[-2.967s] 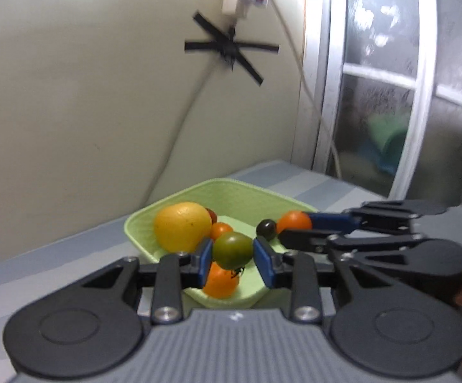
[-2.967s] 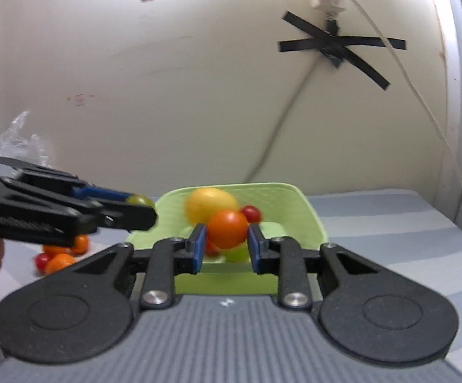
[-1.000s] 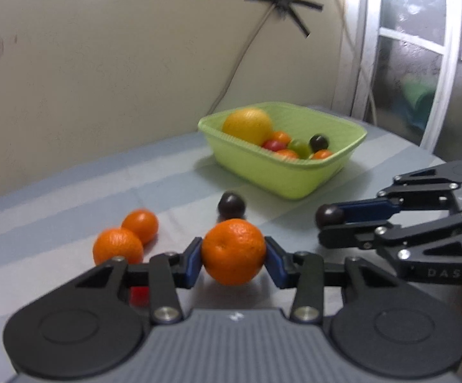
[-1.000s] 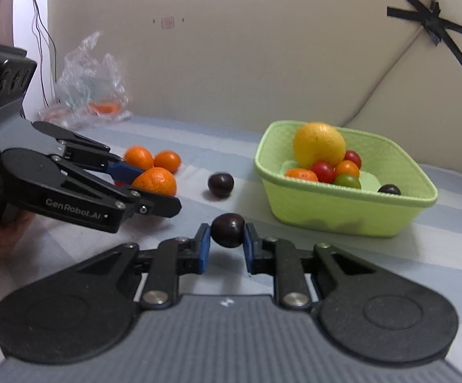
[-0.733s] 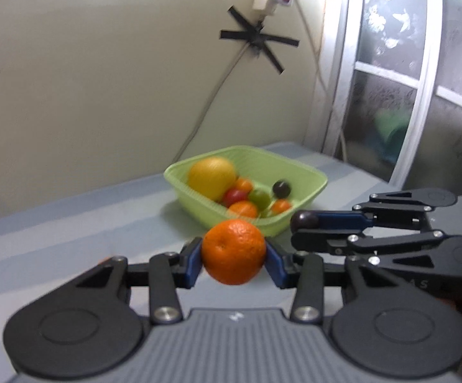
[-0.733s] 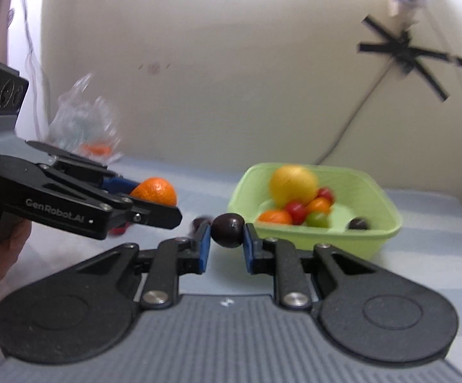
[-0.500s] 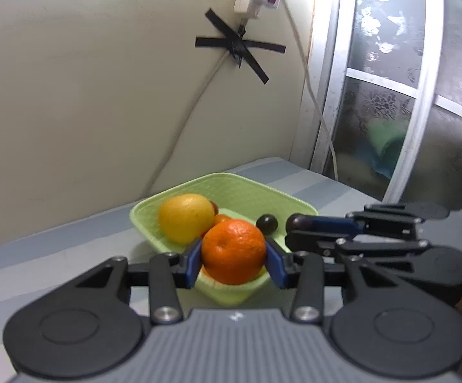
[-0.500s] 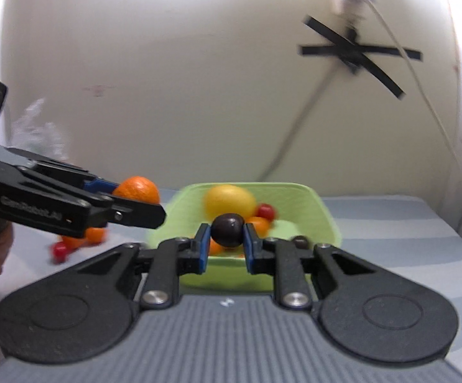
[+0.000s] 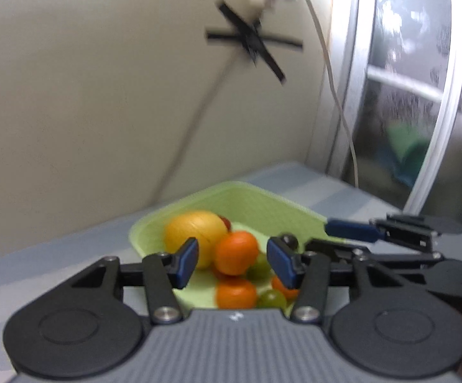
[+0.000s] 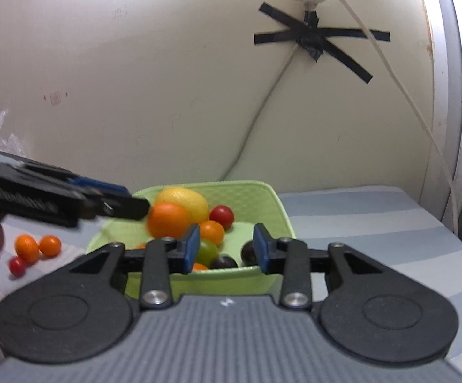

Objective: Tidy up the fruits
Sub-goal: 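Carry the mandarin and plum over the green basket and open both grippers, then grasp a red tomato with the left gripper while the right gripper grasps a mandarin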

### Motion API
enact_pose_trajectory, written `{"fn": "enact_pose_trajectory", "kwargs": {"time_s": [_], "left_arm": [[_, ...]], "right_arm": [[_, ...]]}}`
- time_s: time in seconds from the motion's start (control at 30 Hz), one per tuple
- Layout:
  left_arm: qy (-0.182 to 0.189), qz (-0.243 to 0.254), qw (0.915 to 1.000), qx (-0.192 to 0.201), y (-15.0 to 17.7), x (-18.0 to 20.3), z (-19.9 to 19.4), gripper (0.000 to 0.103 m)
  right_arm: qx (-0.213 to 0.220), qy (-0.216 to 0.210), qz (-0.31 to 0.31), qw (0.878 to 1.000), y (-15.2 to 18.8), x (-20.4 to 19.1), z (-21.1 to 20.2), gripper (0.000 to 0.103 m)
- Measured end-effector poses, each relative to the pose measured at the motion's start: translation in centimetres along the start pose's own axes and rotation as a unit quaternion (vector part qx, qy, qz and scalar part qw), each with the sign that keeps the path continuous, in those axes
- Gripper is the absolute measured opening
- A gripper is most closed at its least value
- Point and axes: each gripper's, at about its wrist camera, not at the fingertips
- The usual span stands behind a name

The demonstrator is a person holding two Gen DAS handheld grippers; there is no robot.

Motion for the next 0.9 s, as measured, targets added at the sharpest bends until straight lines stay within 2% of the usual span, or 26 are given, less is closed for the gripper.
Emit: {"fn": "enact_pose_trajectory", "kwargs": {"time_s": [0.07,0.17,0.3,0.4,0.47,0.57,0.73,0.9], "left_arm": [[-0.005,-0.015,0.9993,0.033,-0.5,-1.3,-3.3,0.053],[-0.036,-0.054,0.9954,0.070,0.0,-4.5,-8.4,0.055],[-0.096,-0.107,0.9869,0.075,2.8,-8.7,-13.1,0.055],[-0.120,-0.141,0.9808,0.062,5.5,-10.9,-14.9,0.055],[-0.120,-0.157,0.9789,0.054,7.1,-11.7,-15.4,0.055],[-0.098,-0.165,0.9807,0.040,8.7,-11.8,-15.0,0.055],[-0.091,-0.127,0.9877,0.013,10.3,-10.6,-12.5,0.056],[-0.108,-0.107,0.9883,-0.007,11.0,-9.9,-9.6,0.059]], "right_arm": [[0.015,-0.011,0.007,1.000,-0.4,-0.4,-1.1,0.039],[0.029,-0.040,-0.001,0.999,-0.9,-2.0,-2.5,0.039],[0.026,-0.094,-0.023,0.995,-1.3,-5.2,-3.3,0.039],[0.010,-0.141,-0.030,0.989,-1.4,-7.7,-2.9,0.039],[-0.006,-0.164,-0.038,0.986,-1.3,-9.5,-2.0,0.039],[-0.024,-0.184,-0.056,0.981,-1.2,-11.7,-0.9,0.039],[-0.040,-0.195,-0.036,0.979,-3.2,-12.6,1.6,0.039],[-0.051,-0.212,-0.030,0.975,-4.5,-13.6,3.1,0.039]]}}
Point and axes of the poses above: each gripper's, at about its wrist camera, not at the fingertips, and z roughly the way its jaws point, x to its right, y to its underside, and after that the axes turned 12 degrees about -z, right-handed
